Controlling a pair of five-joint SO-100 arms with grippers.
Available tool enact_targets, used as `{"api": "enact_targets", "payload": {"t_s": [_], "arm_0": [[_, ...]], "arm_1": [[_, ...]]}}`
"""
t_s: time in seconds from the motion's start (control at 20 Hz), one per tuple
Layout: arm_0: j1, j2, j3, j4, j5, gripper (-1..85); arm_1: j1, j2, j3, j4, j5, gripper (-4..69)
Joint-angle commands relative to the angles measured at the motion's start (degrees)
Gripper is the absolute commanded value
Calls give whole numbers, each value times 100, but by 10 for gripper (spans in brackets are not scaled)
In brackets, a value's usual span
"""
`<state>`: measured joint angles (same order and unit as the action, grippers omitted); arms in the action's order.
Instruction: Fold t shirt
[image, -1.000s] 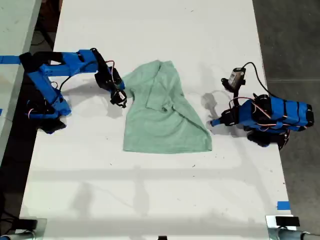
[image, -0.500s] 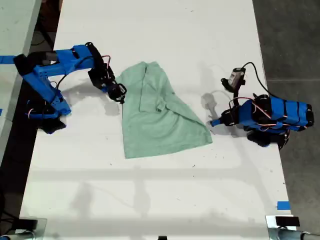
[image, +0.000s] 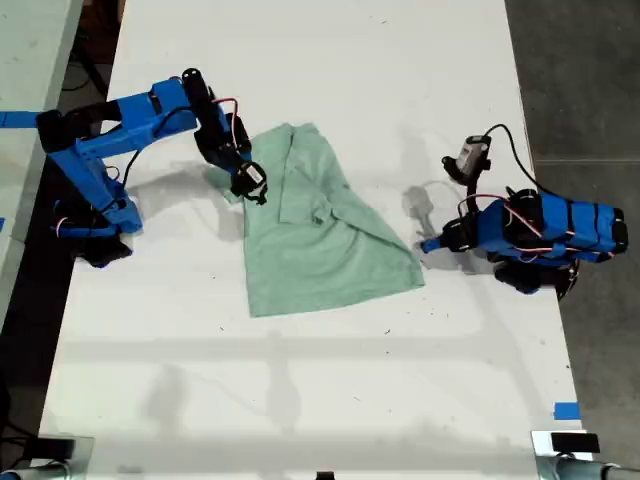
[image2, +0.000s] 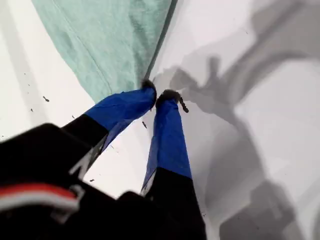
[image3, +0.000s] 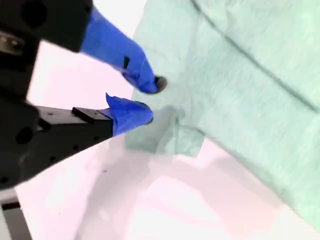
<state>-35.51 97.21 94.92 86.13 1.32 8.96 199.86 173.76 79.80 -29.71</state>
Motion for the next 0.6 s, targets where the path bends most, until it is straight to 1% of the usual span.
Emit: {"api": "enact_targets", "payload": {"t_s": [0.0, 0.1, 0.25, 0.35, 0.45, 0.55], "arm_0": [[-272, -44, 334, 0, 62, 289], [-475, -220, 703, -123, 272, 280], [-870, -686, 1292, -791, 519, 265], [-1072, -765, 1591, -1125, 563, 257], [-1116, -677, 1740, -1248, 563, 234], [-1160, -668, 1890, -1371, 554, -2]], "arm_1": [[-105, 62, 272, -9, -88, 42], [-105, 62, 272, -9, -97, 43], [-123, 62, 272, -9, -88, 45], [-132, 62, 272, -9, -88, 46], [-141, 62, 272, -9, -88, 47], [-141, 62, 272, -9, -88, 48]]}}
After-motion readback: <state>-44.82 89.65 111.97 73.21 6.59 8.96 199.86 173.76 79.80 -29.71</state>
